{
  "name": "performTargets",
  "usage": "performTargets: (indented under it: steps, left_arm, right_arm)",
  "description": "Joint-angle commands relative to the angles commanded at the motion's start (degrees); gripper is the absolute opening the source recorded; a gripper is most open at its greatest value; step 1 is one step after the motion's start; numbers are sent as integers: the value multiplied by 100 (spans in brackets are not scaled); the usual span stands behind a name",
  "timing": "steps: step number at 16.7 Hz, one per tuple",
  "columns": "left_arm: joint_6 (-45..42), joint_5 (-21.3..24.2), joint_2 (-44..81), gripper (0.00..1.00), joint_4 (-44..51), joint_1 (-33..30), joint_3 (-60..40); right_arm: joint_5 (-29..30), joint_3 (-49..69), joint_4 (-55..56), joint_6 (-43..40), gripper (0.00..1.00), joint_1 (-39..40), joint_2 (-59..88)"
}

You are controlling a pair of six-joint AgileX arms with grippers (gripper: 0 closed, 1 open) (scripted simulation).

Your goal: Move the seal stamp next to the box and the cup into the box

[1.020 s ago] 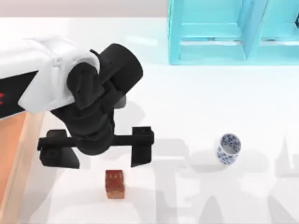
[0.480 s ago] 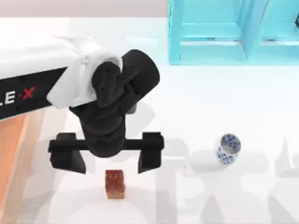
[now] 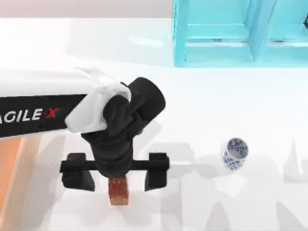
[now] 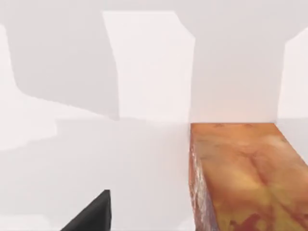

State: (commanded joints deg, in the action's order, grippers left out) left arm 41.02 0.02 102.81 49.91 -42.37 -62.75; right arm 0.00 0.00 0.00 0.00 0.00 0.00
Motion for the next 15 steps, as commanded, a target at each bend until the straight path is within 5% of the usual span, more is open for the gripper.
performTargets:
  steps: [8,15]
  left_arm:
    - [-3,1,235,100,-596,-1,363]
    - [-3,1,235,47,-596,-1,363]
  right_arm:
    - [0,0,0,0,100,0,0]
    - [0,0,0,0,100,0,0]
